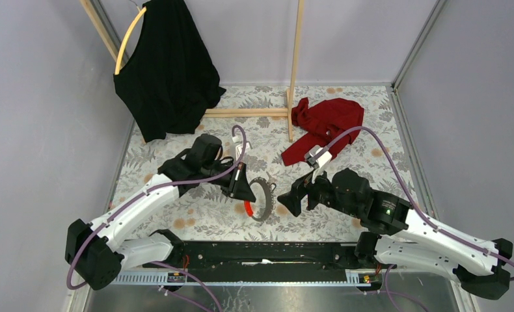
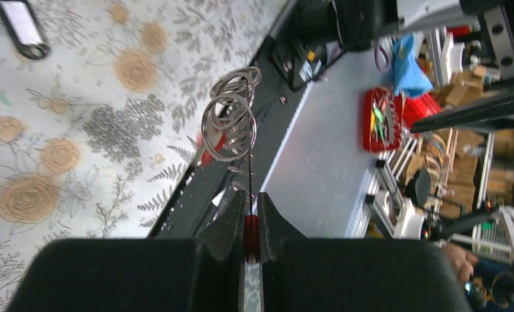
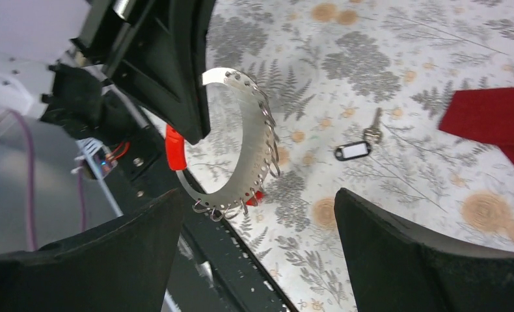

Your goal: Remove the keys from the keyring

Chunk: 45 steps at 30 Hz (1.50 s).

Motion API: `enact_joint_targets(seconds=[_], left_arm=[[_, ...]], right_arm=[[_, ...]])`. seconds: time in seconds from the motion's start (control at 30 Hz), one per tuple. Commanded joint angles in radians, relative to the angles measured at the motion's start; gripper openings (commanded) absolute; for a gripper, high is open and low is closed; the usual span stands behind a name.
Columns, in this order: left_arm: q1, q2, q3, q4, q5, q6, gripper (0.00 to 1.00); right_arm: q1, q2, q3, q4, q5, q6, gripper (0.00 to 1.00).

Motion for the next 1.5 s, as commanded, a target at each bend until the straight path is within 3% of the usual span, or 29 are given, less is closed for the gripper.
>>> enact_joint_targets(seconds=[0.0, 0.1, 0.3, 0.43, 0.57, 0.9, 0.93, 0.97, 1.07, 1.27, 1.47], left_arm=[[-0.004, -0.036, 0.072, -0.103, 0.161, 0.17, 0.0], [-0.029, -0.051, 0.093, -0.134, 0.217, 0.211, 0.0], [-0.151, -0.062, 0.13, -0.164, 0.207, 0.237, 0.0], [-0.174, -0.059, 0.14, -0.17, 0.206, 0.238, 0.0], [-0.177, -0.064, 0.16, -0.169, 0.208, 0.243, 0.0], [-0.178, -0.067, 0.16, -0.161, 0.232, 0.243, 0.0], [-0.178, -0.074, 0.159, -0.151, 0.228, 0.232, 0.05], [-0.178, -0.084, 0.153, -0.131, 0.222, 0.214, 0.19], [-0.177, -0.127, 0.116, -0.056, 0.209, 0.138, 0.38], [-0.172, -0.253, -0.03, 0.228, 0.193, -0.113, 0.47], [-0.151, -0.317, -0.119, 0.428, 0.125, -0.332, 0.46]], right_arm=[[-0.006, -0.009, 0.003, 0.06, -0.161, -0.012, 0.92], [-0.006, 0.012, -0.004, 0.107, -0.265, -0.004, 0.92], [-0.01, 0.07, 0.0, 0.172, -0.352, 0.012, 0.91], [-0.015, 0.118, 0.016, 0.2, -0.455, 0.036, 0.89], [-0.018, 0.133, -0.003, 0.218, -0.531, 0.068, 0.7], [-0.05, 0.13, -0.031, 0.26, -0.576, 0.186, 0.01], [-0.062, 0.126, -0.034, 0.268, -0.582, 0.207, 0.0], [-0.074, 0.12, -0.041, 0.282, -0.591, 0.228, 0.0], [-0.115, 0.095, -0.06, 0.314, -0.598, 0.295, 0.0], [-0.157, 0.054, -0.1, 0.428, -0.553, 0.421, 0.0], [-0.16, 0.002, -0.145, 0.519, -0.45, 0.526, 0.0]])
